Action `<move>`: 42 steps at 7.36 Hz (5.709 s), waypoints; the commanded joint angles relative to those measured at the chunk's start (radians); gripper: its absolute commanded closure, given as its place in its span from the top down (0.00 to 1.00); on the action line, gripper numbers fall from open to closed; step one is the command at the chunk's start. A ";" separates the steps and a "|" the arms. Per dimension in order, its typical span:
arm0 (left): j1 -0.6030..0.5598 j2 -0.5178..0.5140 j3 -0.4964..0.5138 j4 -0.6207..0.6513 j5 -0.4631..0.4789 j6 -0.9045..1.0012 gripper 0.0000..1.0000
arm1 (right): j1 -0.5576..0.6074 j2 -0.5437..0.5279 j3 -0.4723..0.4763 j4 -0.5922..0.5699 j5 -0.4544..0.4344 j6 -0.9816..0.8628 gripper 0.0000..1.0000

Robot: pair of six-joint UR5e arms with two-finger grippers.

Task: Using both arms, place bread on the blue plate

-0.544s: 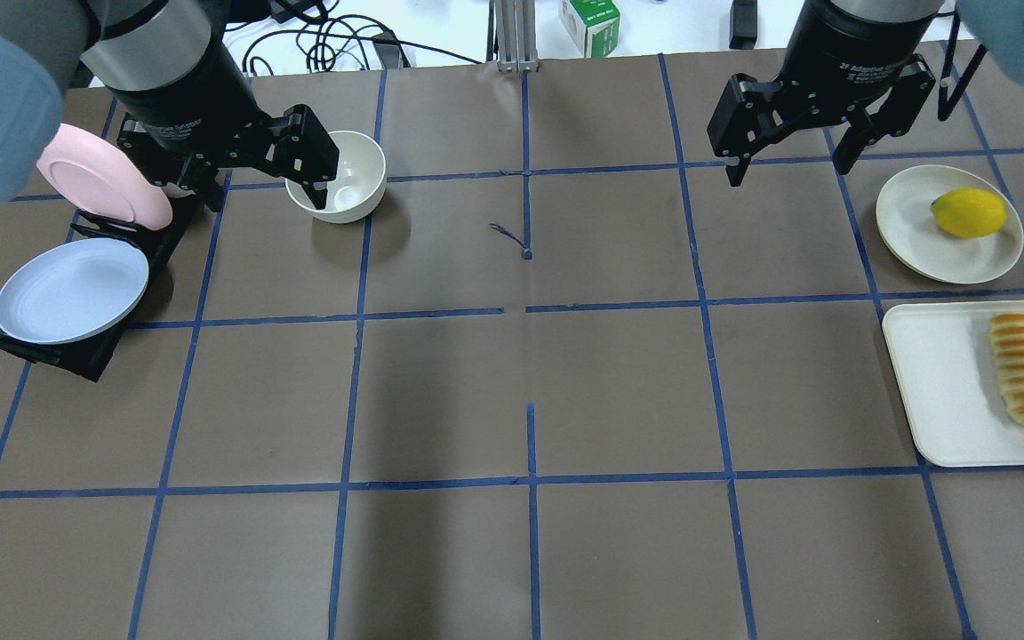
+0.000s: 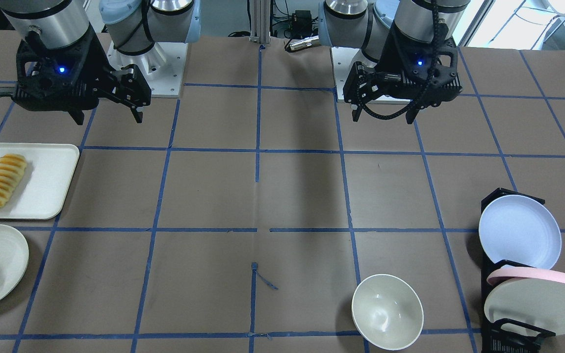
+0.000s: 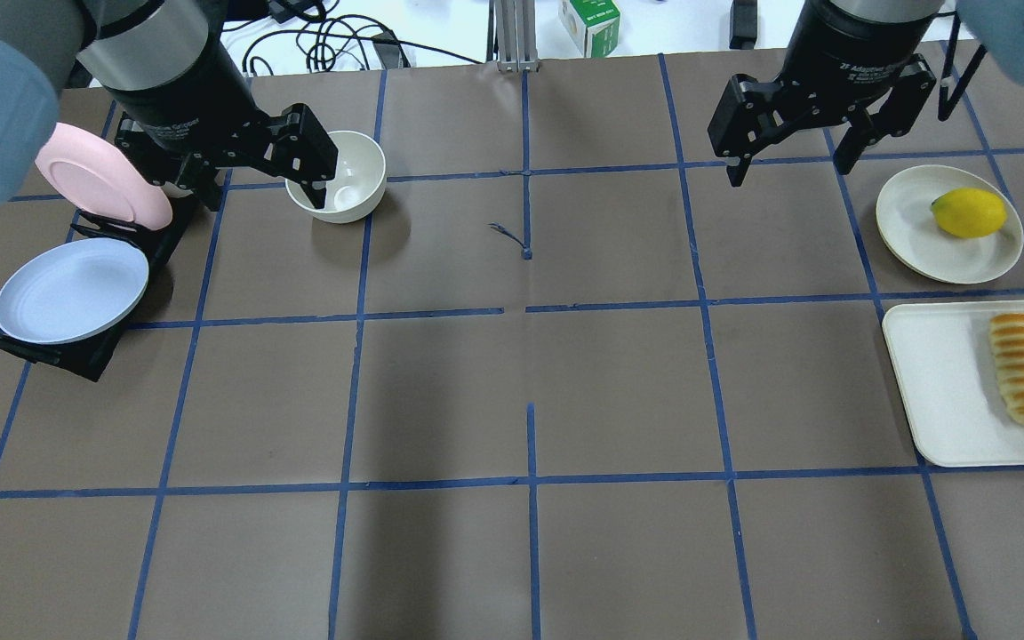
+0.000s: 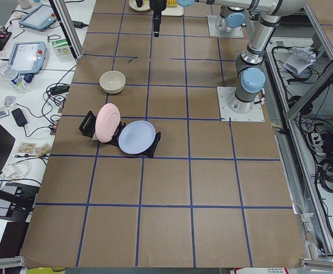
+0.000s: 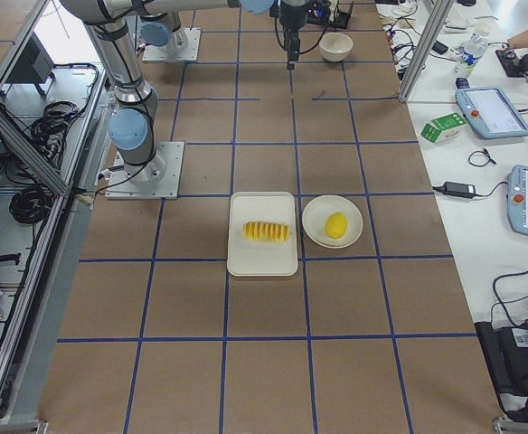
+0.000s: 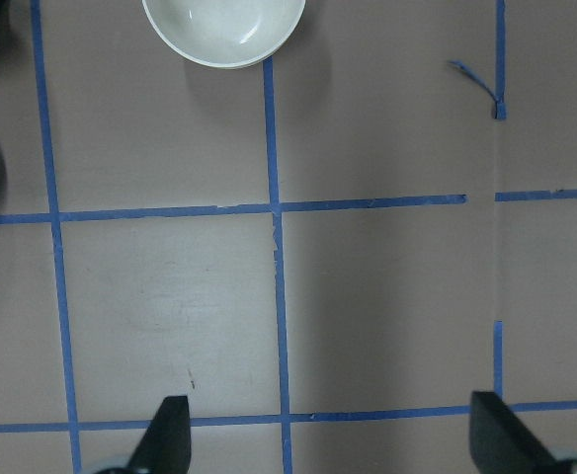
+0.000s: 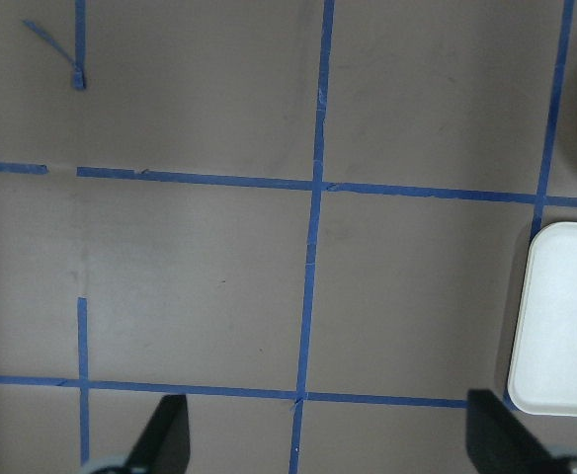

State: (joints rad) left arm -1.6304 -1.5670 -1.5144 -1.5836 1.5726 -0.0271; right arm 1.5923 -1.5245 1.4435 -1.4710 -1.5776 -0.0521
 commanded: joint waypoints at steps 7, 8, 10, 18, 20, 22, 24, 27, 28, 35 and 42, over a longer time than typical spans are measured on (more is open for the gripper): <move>0.514 -0.037 -0.065 0.014 -0.005 0.242 1.00 | -0.002 0.001 0.001 -0.005 -0.002 0.000 1.00; 0.585 -0.088 -0.076 0.055 -0.005 0.277 1.00 | -0.002 0.001 0.001 -0.003 -0.005 -0.002 1.00; 0.677 -0.212 -0.064 0.164 -0.011 0.283 1.00 | -0.002 0.001 0.003 -0.006 -0.001 0.002 1.00; 0.817 -0.542 0.052 0.396 -0.025 0.289 0.90 | 0.000 0.001 0.003 -0.003 0.001 0.008 1.00; 0.820 -0.562 0.054 0.395 -0.023 0.289 0.75 | -0.002 0.000 0.005 -0.003 -0.008 0.002 1.00; 0.830 -0.570 0.053 0.387 -0.020 0.289 0.56 | -0.002 0.000 0.005 -0.003 -0.009 0.002 1.00; 0.831 -0.571 0.042 0.386 -0.022 0.289 0.35 | -0.003 -0.008 0.005 0.008 -0.013 0.005 1.00; 0.833 -0.570 0.042 0.384 -0.023 0.300 0.00 | -0.003 -0.008 0.005 0.000 -0.009 0.003 1.00; 0.833 -0.570 0.042 0.386 -0.025 0.320 0.00 | -0.003 -0.006 0.005 -0.003 -0.009 0.000 1.00; 0.811 -0.405 0.037 0.067 -0.113 0.461 0.00 | -0.032 -0.008 0.005 0.006 -0.001 -0.003 1.00; 0.412 -0.265 -0.297 0.308 -0.348 0.032 0.00 | -0.118 -0.008 0.048 -0.003 0.001 -0.049 1.00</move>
State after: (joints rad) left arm -1.1292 -1.8510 -1.7442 -1.3822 1.2733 0.1685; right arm 1.4826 -1.5328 1.4883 -1.4714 -1.5775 -0.0884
